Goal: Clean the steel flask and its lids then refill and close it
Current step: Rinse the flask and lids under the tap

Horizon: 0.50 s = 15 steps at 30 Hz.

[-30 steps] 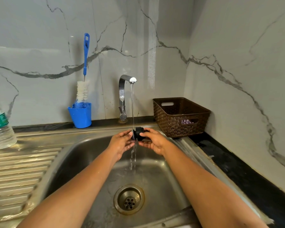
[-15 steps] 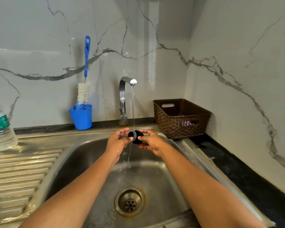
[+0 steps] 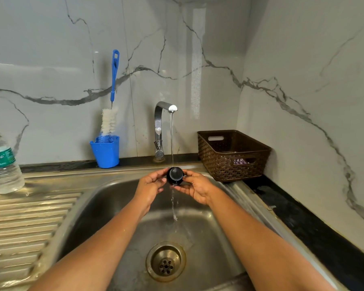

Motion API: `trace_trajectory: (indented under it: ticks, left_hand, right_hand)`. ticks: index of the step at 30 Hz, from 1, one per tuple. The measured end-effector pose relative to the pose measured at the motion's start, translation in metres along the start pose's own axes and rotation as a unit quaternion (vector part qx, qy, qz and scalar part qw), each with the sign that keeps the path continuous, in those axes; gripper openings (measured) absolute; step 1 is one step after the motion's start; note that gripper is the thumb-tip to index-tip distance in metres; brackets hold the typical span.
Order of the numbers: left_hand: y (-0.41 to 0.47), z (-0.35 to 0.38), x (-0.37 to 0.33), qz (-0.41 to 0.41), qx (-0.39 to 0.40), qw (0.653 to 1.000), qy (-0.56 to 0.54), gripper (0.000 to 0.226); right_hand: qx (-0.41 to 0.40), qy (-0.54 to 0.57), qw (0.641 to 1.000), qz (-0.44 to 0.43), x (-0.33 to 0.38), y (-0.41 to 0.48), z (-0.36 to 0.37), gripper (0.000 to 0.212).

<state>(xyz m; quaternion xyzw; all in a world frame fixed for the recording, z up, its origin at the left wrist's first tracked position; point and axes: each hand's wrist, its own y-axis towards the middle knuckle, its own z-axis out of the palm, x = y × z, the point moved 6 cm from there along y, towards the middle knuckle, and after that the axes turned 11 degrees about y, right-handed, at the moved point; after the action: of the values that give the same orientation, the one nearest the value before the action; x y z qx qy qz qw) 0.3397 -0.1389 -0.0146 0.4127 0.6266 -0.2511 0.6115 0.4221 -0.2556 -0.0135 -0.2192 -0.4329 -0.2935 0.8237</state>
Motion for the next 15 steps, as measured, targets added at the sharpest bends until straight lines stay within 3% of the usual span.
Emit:
trace_trajectory:
  ticks: [6, 15]
  left_hand:
    - [-0.0008, 0.0032, -0.0036, 0.029, 0.024, 0.999, 0.024, 0.042]
    - [0.0006, 0.0077, -0.0077, 0.016, -0.018, 0.999, 0.03, 0.036]
  right_hand:
    - [0.005, 0.015, 1.0, -0.002, 0.0, 0.0002, -0.0015, 0.034]
    - [-0.006, 0.016, 1.0, -0.012, 0.0017, -0.0009, -0.0013, 0.026]
